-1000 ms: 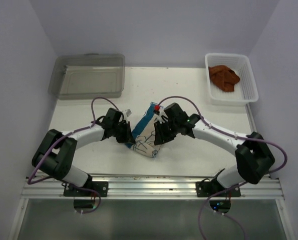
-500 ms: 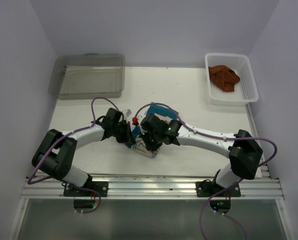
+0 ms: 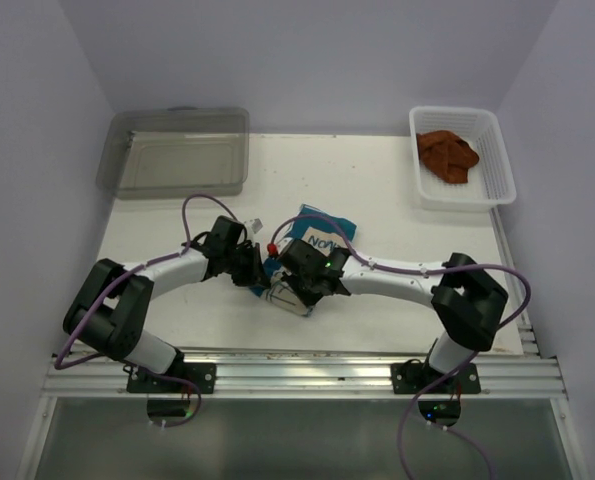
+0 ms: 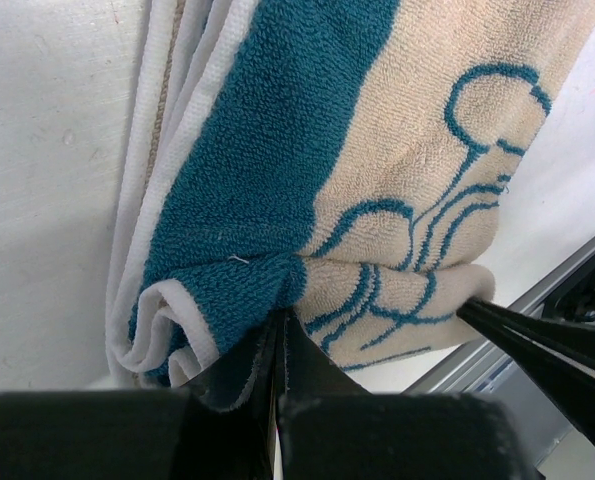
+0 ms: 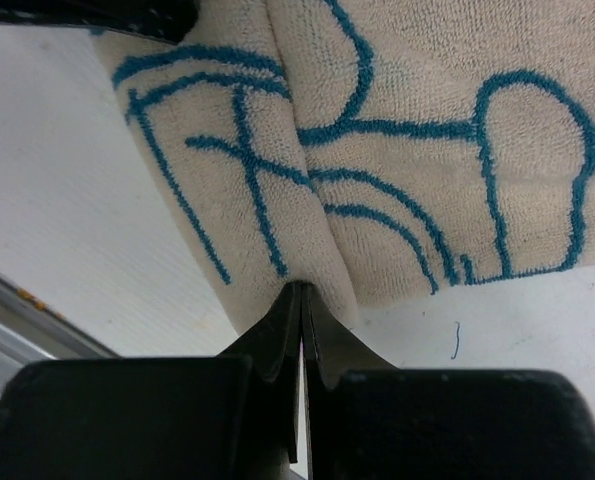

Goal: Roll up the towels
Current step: Roll the towel

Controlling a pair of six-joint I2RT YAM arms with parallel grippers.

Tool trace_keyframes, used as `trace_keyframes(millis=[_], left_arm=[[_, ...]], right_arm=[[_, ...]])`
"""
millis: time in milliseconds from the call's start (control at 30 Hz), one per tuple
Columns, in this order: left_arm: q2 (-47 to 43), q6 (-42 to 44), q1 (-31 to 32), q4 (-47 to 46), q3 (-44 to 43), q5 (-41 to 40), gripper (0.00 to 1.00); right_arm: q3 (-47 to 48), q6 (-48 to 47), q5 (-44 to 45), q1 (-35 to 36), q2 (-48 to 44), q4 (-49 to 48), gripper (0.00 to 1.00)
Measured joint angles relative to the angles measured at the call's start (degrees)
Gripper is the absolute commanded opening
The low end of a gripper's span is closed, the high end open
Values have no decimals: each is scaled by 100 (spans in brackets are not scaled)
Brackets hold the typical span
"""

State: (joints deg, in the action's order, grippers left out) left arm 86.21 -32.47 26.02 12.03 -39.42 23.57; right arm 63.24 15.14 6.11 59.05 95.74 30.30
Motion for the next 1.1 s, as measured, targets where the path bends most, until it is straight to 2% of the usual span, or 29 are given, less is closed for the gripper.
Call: trace_keyframes(millis=[233, 600, 900, 1033, 1100], left_arm=[[-39, 2, 4, 26, 0, 2, 0], [-68, 9, 4, 50, 0, 9, 0], [-68, 11, 4, 61, 0, 11, 0], [-68, 13, 4, 63, 0, 15, 0], [-68, 13, 4, 63, 0, 15, 0]], right_arm=[[-361, 20, 81, 0, 162, -533, 0], [-378, 7, 601, 275, -393, -326, 1], [-225, -234, 1515, 1150, -529, -109, 21], [-81, -382, 1757, 1377, -424, -118, 34], [0, -455, 1871, 1462, -328, -120, 36]])
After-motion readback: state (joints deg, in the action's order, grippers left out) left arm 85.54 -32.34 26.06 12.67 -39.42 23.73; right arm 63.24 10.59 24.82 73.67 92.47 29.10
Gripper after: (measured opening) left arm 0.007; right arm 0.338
